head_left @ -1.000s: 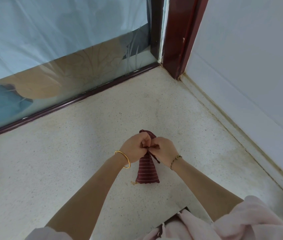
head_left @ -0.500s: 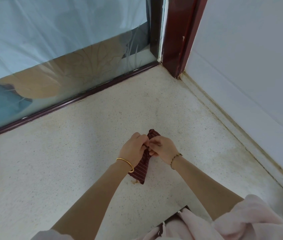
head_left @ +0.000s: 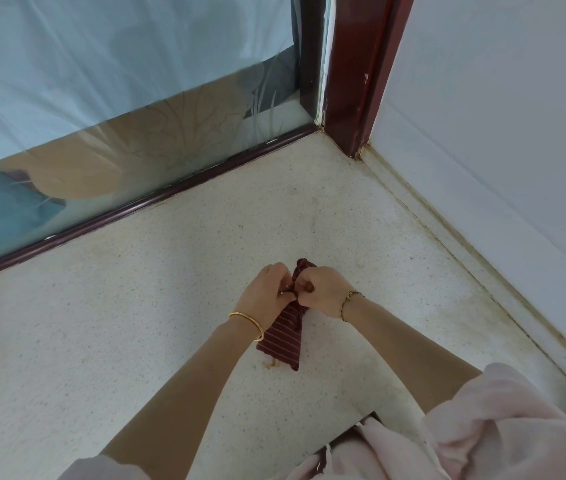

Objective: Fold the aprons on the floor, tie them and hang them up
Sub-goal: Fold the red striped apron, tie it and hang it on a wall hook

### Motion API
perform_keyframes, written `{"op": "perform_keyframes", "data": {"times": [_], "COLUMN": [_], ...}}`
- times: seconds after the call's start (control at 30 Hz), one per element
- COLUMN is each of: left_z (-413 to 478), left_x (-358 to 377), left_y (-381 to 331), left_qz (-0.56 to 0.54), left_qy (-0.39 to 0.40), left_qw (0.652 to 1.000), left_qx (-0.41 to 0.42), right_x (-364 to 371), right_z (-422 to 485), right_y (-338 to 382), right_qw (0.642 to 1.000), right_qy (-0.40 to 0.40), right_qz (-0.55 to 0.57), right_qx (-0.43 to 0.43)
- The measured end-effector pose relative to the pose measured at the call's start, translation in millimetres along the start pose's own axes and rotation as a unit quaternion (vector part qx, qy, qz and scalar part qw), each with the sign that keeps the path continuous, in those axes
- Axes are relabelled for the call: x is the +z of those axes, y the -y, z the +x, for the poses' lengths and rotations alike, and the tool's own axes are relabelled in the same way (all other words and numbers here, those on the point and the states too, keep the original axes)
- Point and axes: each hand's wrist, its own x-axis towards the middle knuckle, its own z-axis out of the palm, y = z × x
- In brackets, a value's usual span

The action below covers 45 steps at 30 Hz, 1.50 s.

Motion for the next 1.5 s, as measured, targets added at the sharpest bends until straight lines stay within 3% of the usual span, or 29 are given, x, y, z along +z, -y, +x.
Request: {"op": "perform_keyframes", "data": {"times": [0.2,0.4,0.6,0.8,0.9,0.97,1.13,1.3,1.5], "left_z": [4.4,4.1,2.2,9.4,11.4,11.6,18.0,22.4,24.3], "left_x": [-10.6,-16.0,-15.4,-9.6,3.4,6.8,-21.0,-67.8,-115.9], "left_y": [5.7,10.3,12.2,7.2,-4.1,-10.9,-20.1,-51.6,-105.1], "left_qz": [-0.009,0.019,0.055,0.01,0.111,0.142,-0.053,-0.157,-0.16], "left_qy": [0.061,0.096,0.104,0.084,0.13,0.103,0.097,0.144,0.158], "left_qw": [0.994,0.992,0.991,0.992,0.979,0.979,0.987,0.973,0.974], "left_qx": [-0.088,-0.077,-0.066,-0.097,-0.114,-0.107,-0.117,-0.089,0.0], "right_x": [0.4,6.0,8.5,11.1,14.6,17.4,3.0,-35.4,-95.7], "right_z": [-0.6,-5.3,-4.5,-8.7,-14.1,-17.8,-32.2,-45.0,-82.3], "right_y": [0.8,-1.3,-5.3,-12.9,-15.8,-16.6,-21.9,4.8,26.8], "right_qw": [0.995,0.98,0.975,0.995,0.994,0.985,0.934,0.896,0.877], "right_qy": [-0.042,-0.092,-0.104,-0.097,-0.098,-0.104,-0.263,-0.202,-0.238], "right_qz": [-0.09,-0.177,-0.195,-0.018,0.056,0.138,0.228,0.394,0.418], "right_qx": [0.008,-0.008,-0.025,0.005,0.009,0.016,0.078,0.045,-0.008]}}
